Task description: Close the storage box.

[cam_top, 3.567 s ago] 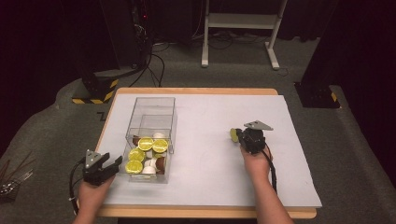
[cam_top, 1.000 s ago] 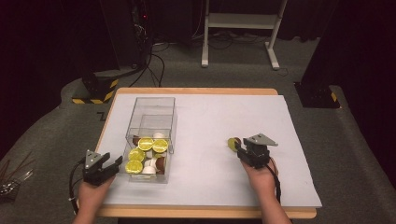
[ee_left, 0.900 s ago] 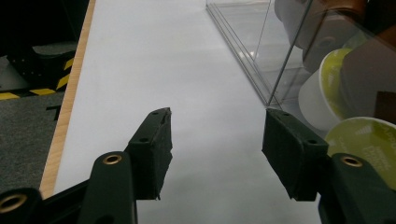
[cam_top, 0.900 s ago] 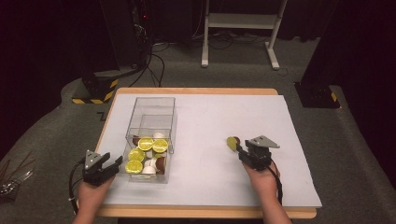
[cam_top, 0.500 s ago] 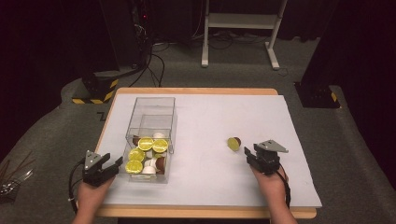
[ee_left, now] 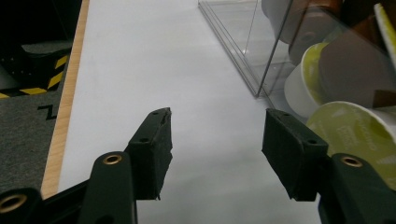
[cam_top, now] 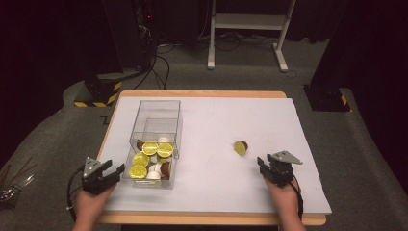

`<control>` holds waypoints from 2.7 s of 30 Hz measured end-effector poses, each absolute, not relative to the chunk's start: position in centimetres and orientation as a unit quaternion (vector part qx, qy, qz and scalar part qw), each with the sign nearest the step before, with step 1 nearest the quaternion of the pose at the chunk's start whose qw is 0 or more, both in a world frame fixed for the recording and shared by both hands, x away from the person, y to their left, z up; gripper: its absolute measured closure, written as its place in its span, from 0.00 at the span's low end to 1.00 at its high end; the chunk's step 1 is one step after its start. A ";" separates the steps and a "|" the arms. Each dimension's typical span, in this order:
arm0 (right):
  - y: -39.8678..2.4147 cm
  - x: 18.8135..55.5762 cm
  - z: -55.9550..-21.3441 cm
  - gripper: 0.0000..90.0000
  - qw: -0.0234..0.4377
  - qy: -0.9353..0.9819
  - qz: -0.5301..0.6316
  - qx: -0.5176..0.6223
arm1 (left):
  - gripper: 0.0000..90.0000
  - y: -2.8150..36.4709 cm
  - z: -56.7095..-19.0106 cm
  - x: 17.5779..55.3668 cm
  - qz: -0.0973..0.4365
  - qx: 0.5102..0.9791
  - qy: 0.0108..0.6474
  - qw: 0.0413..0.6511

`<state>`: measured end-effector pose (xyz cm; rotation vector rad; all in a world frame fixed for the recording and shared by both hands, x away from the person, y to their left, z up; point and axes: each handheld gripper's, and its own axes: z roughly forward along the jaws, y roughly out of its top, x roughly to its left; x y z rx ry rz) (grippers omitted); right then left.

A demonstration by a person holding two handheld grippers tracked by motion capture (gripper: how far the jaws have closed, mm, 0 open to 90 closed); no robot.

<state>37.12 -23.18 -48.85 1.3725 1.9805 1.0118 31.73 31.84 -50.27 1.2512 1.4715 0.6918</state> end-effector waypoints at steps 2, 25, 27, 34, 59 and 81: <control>-23.4 37.1 -48.8 0.62 0.258 0.727 0.377 0.513 | 0.47 32.1 -50.0 31.3 0.287 0.525 0.610 0.519; -23.8 37.0 -49.3 0.60 0.252 0.729 0.377 0.513 | 0.40 31.1 -48.8 25.7 0.265 0.528 0.588 0.553; -23.8 37.1 -49.3 0.60 0.251 0.729 0.377 0.514 | 0.39 30.7 -48.8 25.5 0.263 0.532 0.580 0.557; -23.9 37.0 -49.3 0.60 0.251 0.728 0.377 0.515 | 0.38 30.4 -48.6 25.3 0.254 0.529 0.578 0.567; -24.1 36.9 -49.3 0.61 0.248 0.721 0.382 0.522 | 0.32 26.9 -49.1 25.8 0.252 0.562 0.544 0.569; -24.1 37.0 -49.4 0.61 0.248 0.721 0.384 0.521 | 0.40 25.3 -49.0 26.7 0.266 0.555 0.545 0.569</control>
